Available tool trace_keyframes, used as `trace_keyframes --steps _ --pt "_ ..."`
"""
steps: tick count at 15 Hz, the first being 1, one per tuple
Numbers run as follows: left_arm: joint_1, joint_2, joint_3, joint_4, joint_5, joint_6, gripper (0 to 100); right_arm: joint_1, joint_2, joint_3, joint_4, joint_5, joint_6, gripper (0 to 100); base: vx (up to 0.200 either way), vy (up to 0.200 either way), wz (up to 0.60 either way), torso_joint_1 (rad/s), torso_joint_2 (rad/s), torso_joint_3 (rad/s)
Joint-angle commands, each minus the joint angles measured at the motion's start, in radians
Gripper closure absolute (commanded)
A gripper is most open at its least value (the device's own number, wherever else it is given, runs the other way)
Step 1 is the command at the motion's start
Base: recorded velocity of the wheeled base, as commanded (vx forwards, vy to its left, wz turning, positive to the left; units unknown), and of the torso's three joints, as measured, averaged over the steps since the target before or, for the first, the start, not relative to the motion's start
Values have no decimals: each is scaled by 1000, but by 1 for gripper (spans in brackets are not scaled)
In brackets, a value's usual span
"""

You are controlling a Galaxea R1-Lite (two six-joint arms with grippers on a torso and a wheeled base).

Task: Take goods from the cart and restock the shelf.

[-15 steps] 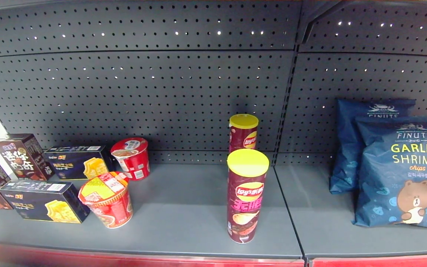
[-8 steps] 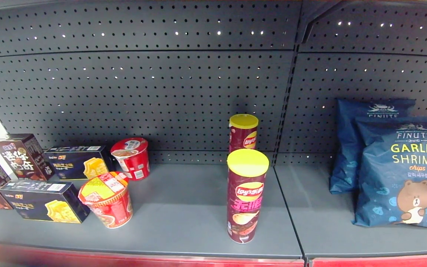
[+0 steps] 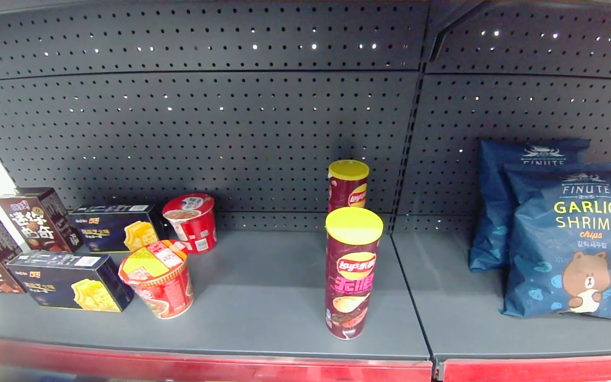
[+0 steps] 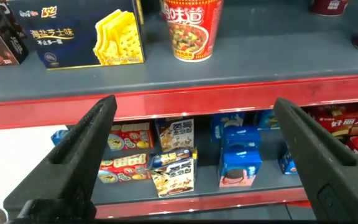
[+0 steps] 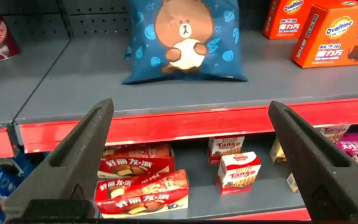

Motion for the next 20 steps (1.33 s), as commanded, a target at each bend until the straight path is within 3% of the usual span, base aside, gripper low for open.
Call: trace_keyframes --steps 1,4,20 --pt "0 3 1 0 1 -1 0 0 2 0 -1 0 0 0 0 0 0 0 0 0" --pt "-1 3 0 0 -2 1 0 0 2 0 -1 0 0 0 -133 0 0 0 2 5" --pt "0 3 1 0 0 4 0 0 2 0 1 69 -3 0 0 0 -37 0 0 0"
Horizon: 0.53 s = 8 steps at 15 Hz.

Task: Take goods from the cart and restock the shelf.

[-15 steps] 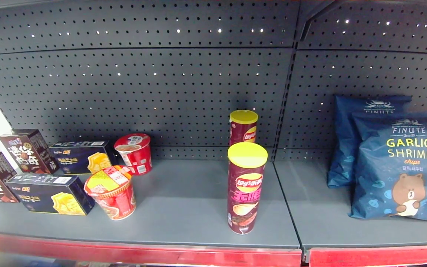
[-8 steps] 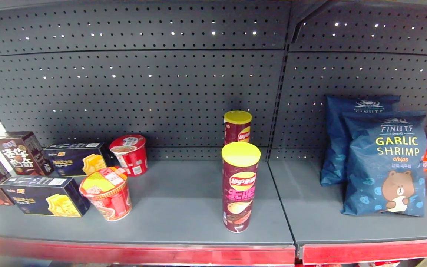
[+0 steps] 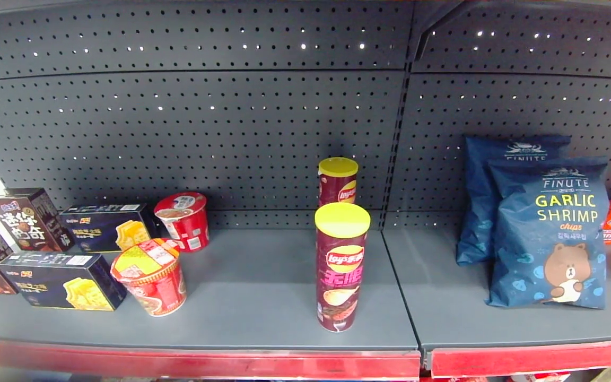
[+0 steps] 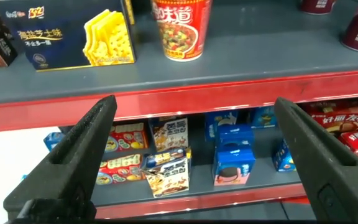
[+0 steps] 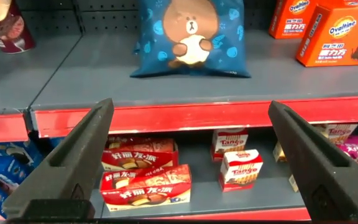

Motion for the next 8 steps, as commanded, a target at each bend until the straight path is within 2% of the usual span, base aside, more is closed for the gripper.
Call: trace_keyframes --steps 1,3,5,8 --pt "0 2 1 0 0 -1 0 0 3 0 0 0 0 0 0 0 0 0 0 0" --pt "0 0 1 0 4 1 0 0 3 0 0 0 -5 0 0 0 0 0 0 0" --pt "0 0 1 0 4 4 0 0 3 -2 0 0 -5 0 0 -200 0 2 0 2" --pt "0 2 0 0 3 -6 0 0 3 -2 0 0 -5 0 0 0 0 0 0 0"
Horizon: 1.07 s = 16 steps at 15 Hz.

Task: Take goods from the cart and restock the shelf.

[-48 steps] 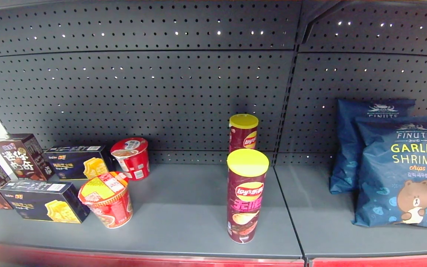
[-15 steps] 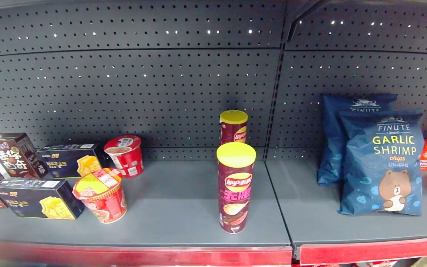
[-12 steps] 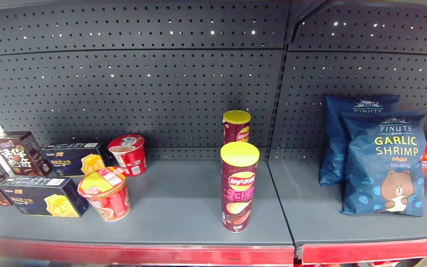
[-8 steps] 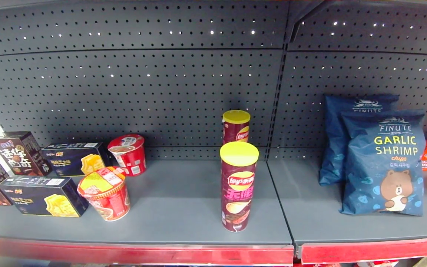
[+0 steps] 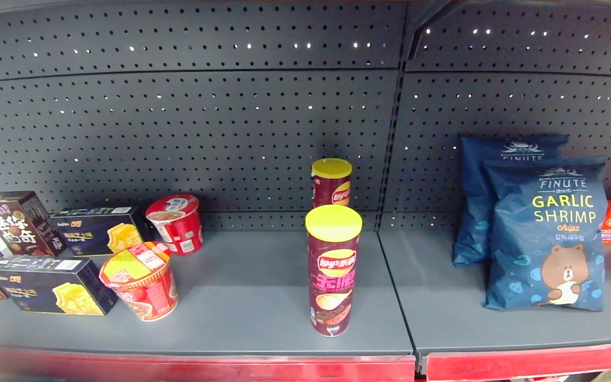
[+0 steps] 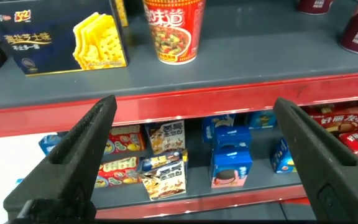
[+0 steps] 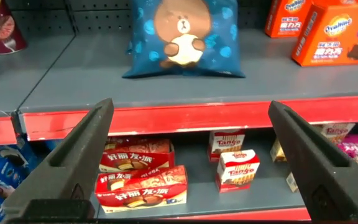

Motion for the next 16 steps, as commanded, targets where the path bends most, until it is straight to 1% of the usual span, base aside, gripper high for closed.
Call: trace_keyframes --steps 1,3,6,10,11,12,13,14,15,16 --pt "-1 2 -1 0 3 -2 0 0 2 1 -1 -1 0 0 0 0 0 0 0 0" --pt "-1 2 -1 0 5 -8 0 0 2 1 -1 -1 -2 0 0 0 0 0 0 0" --pt "-1 2 -1 0 2 -3 0 0 2 1 -1 -6 -2 0 0 0 0 0 0 0" --pt "-3 2 -1 -2 3 -7 0 0 2 0 -1 -1 -6 0 0 0 0 0 0 0" --pt "-3 2 -1 0 -4 1 0 0 2 0 -1 2 -6 0 0 0 0 0 0 0" --pt "5 2 -11 -11 13 36 0 0 2 0 1 2 -6 0 0 0 0 0 0 0" --pt "9 52 -116 -17 23 133 0 0 2 0 1 2 -8 0 0 0 0 0 0 0" --pt "3 252 -301 9 3 214 0 0 2 -2 4 5 -14 0 0 0 0 0 0 0" --pt "-1 342 -358 2 -12 210 0 0 2 -2 4 10 -14 0 0 0 0 0 0 0" --pt "-24 557 -495 -67 -98 208 0 0 2 0 2 13 -17 0 0 0 0 0 0 0"
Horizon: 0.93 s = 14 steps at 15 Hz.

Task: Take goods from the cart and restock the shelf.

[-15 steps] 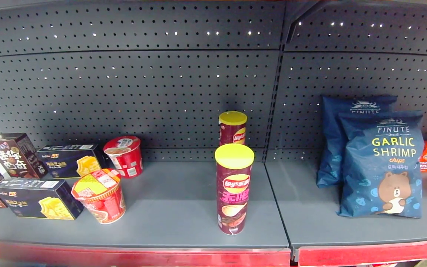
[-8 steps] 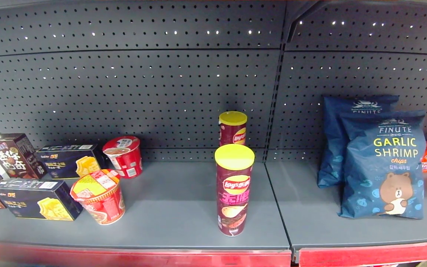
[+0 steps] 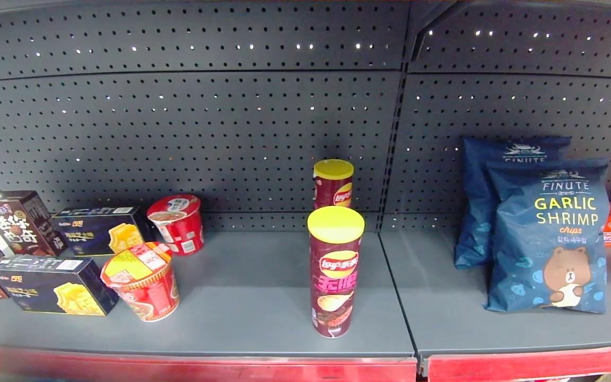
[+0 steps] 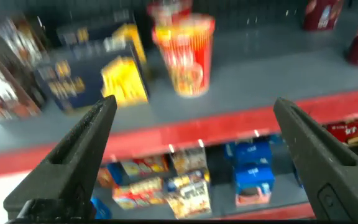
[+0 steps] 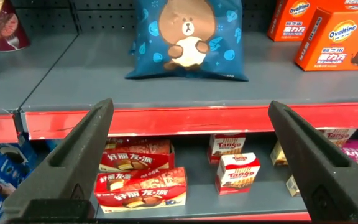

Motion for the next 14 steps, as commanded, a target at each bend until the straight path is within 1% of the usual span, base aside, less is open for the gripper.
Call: trace_keyframes --steps 1,2,3,4,5,6,7,8,10,11,12,13,14 --pt "-47 591 -411 -121 -150 65 0 0 2 0 -1 5 -6 0 0 0 0 0 0 0" --pt "-47 591 -411 -121 -150 65 0 0 2 0 -1 5 -6 0 0 0 0 0 0 0" --pt "-109 774 -535 -185 -262 41 0 0 2 0 -1 6 -3 0 0 0 0 0 0 0" --pt "-132 855 -570 -185 -271 38 0 0 2 0 -1 6 -1 0 0 0 0 0 0 0" --pt "-188 921 -578 -191 -268 38 0 0 2 0 -1 6 0 0 0 0 0 0 0 0" --pt "-247 990 -578 -193 -254 27 0 0 2 0 -1 6 -1 0 0 0 0 0 0 0" --pt "-287 1048 -573 -196 -249 3 0 -1 2 0 1 6 -1 0 0 0 0 0 0 0" --pt "-301 1097 -575 -217 -248 -8 0 0 2 0 1 6 -1 0 0 0 0 0 0 0" --pt "-340 1176 -576 -299 -251 -33 0 0 2 0 1 6 -1 0 0 0 0 0 0 0" --pt "-366 1236 -580 -382 -249 -56 0 0 2 0 1 6 0 0 0 0 0 0 0 0" --pt "-384 1285 -580 -455 -245 -70 0 0 2 -2 2 6 -1 0 0 0 0 0 0 0" --pt "-390 1355 -575 -550 -216 -73 0 0 2 -2 2 6 0 0 0 0 0 0 0 0" --pt "-399 1377 -573 -552 -189 -73 0 0 2 0 2 6 0 0 0 0 0 0 0 0"
